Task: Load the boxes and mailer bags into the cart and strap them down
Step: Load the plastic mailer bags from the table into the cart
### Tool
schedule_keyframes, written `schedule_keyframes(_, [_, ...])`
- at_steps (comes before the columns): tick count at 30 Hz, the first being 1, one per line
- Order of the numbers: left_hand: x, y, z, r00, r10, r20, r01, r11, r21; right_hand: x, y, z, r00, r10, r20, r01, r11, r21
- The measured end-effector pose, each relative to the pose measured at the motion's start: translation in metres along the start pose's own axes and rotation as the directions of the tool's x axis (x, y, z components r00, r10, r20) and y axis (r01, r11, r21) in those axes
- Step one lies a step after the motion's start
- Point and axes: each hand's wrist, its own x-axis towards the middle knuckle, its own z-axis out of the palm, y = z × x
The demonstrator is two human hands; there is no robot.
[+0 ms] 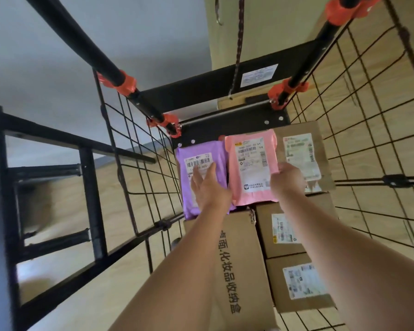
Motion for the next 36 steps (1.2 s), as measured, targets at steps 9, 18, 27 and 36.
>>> schedule_keyframes(9, [-0.001, 0.000, 0.001, 1.000, -0.018, -0.016, 0.018, 1.000, -0.016, -0.010, -0.006, -0.001, 0.994, -0.109, 0.016, 0.110, 0.986, -0.126])
schedule_keyframes(18, [-0.032, 0.013, -0.019, 0.999, 0.037, 0.027, -0.038, 0.999, 0.036, -0.049, -0.015, -0.022, 0.973, -0.225, 0.058, 0.231, 0.961, -0.153])
schedule_keyframes(27, [-0.083, 0.030, -0.073, 0.956, 0.285, -0.066, -0.246, 0.905, 0.346, -0.118, -0.034, -0.048, 0.889, -0.444, 0.111, 0.446, 0.786, -0.429])
schedule_keyframes(36, [-0.132, 0.009, -0.142, 0.853, 0.456, -0.254, -0.324, 0.845, 0.426, -0.197, -0.073, -0.057, 0.790, -0.600, 0.124, 0.551, 0.608, -0.571])
